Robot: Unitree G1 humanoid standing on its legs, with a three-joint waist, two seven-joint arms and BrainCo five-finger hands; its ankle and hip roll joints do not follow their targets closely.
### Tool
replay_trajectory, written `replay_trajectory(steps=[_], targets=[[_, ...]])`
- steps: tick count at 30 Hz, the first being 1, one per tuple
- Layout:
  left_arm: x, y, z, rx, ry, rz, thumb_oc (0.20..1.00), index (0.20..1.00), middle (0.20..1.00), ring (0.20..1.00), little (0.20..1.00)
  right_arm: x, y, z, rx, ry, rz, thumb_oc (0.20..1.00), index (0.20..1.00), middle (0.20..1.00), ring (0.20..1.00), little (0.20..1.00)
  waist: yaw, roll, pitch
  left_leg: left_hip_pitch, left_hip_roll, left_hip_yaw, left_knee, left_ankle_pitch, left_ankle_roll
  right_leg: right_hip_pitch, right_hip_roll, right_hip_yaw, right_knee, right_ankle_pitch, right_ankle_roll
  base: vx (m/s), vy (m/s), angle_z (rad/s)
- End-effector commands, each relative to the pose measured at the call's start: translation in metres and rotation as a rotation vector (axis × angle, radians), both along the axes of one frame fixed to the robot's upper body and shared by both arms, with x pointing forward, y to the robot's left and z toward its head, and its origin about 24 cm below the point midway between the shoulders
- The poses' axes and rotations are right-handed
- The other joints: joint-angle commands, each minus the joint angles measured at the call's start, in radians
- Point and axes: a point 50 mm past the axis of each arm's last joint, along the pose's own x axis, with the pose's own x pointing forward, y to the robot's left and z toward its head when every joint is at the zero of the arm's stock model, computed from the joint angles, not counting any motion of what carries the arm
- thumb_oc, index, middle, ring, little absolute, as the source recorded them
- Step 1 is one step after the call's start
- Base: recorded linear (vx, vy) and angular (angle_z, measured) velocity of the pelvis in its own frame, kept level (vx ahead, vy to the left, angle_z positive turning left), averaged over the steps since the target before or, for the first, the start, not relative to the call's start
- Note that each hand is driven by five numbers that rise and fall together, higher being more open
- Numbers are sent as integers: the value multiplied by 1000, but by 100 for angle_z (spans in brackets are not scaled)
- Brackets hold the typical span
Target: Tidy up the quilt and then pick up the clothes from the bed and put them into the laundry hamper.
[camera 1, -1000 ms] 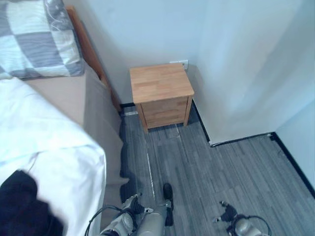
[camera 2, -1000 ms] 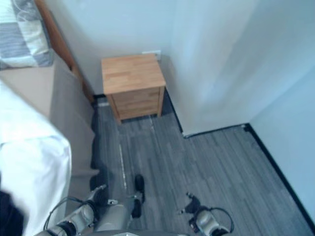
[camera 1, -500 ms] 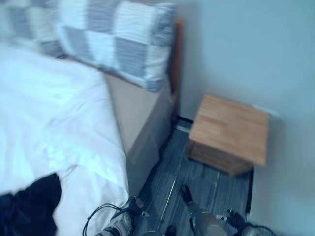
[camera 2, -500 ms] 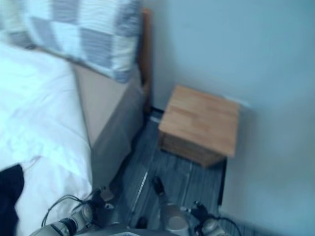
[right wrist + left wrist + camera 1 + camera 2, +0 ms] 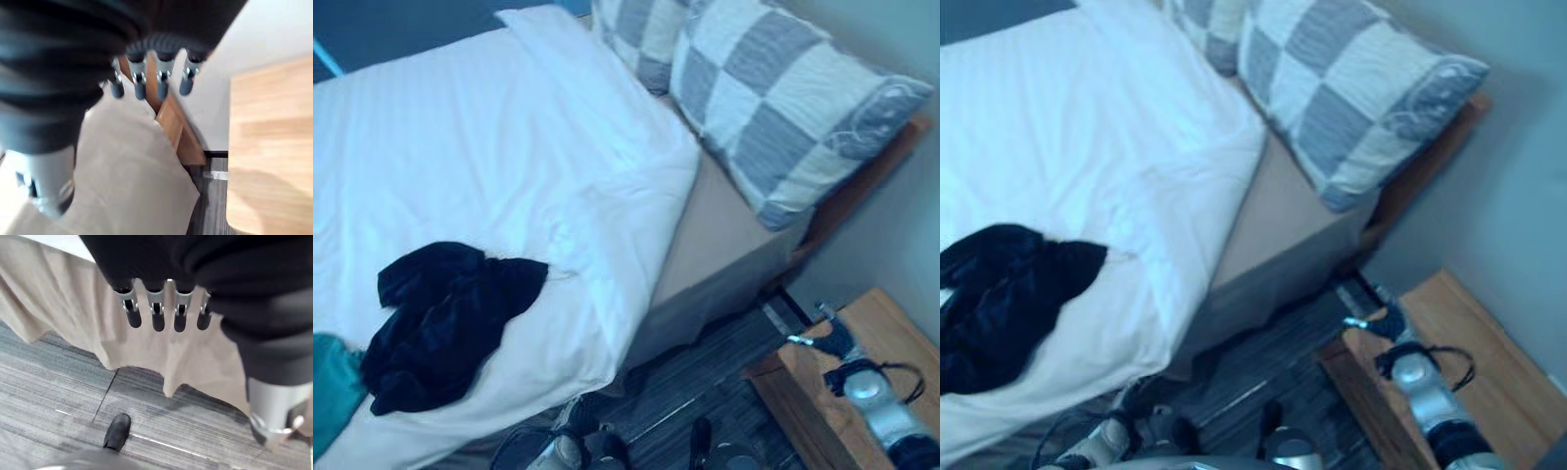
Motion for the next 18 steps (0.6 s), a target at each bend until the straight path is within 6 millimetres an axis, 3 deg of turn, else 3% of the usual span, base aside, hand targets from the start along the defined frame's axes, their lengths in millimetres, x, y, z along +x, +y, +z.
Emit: replay_trajectory(steps=[1,3,6,7,10,11,12,13,14,17,18], targets=[[-7,31,3,82,40,3,1000,1000,1000,1000,1000,37,9,54,-79,-235,64,1000,1000,1000,1000,1000,36,-48,3,62,-28,-48,-17,-52,17,-63,-111,152,220,-56,191,22,-16,40],[-13,34,1,89,55,3,1000,1000,1000,1000,1000,47,13,75,-99,-319,85,1000,1000,1000,1000,1000,34,-44,9,54,-27,-90,-26,-48,18,-104,-76,250,233,-77,199,37,-50,70],[-9,32,2,94,47,-35,1000,1000,1000,1000,1000,49,15,98,-148,-396,126,1000,1000,1000,1000,1000,19,-47,25,50,-35,-179,-22,-49,8,-123,-43,440,129,-92,170,142,-85,112],[-5,29,2,91,42,-39,1000,1000,1000,1000,1000,52,17,100,-136,-408,123,1000,1000,1000,1000,1000,28,-54,24,49,-38,-199,-17,-46,6,-118,-52,443,107,-88,164,149,-165,144],[15,26,9,92,-22,-71,1000,1000,1000,1000,1000,75,43,138,-183,-526,238,1000,1000,1000,1000,1000,58,-59,36,21,-35,-215,-15,-34,-2,-101,-67,399,52,-63,156,13,-235,114],[34,14,16,48,-91,-83,1000,1000,1000,1000,1000,94,69,167,-206,-596,319,1000,1000,1000,1000,1000,79,-48,70,-31,-25,-229,-16,-12,-12,-136,-62,374,44,-53,144,-111,-221,56],[35,14,16,47,-93,-82,1000,1000,1000,1000,1000,95,69,168,-207,-598,320,1000,1000,1000,1000,1000,77,-47,70,-34,-25,-230,-15,-12,-13,-139,-62,373,45,-53,144,-176,-188,34],[40,11,18,43,-111,-93,1000,1000,1000,1000,1000,101,79,182,-226,-629,350,1000,1000,1000,1000,1000,84,-41,92,-60,-22,-239,-12,-5,-15,-167,-58,370,54,-52,141,-235,-114,23],[48,15,24,69,-145,-137,1000,1000,1000,1000,1000,115,102,225,-316,-729,421,1000,1000,1000,1000,1000,105,-17,154,-145,-15,-261,3,16,-21,-262,-50,359,98,-53,136,-302,-146,13],[49,24,27,104,-157,-151,1000,1000,1000,1000,1000,133,117,247,-378,-734,428,1000,1000,1000,1000,1000,129,5,197,-232,-8,-278,33,32,-29,-353,-45,341,166,-62,130,-169,-85,10],[48,25,27,105,-158,-150,1000,1000,1000,1000,1000,139,121,251,-404,-720,431,762,762,762,762,762,131,12,204,-261,-5,-282,44,35,-32,-382,-46,337,181,-65,129,-82,-68,23]])
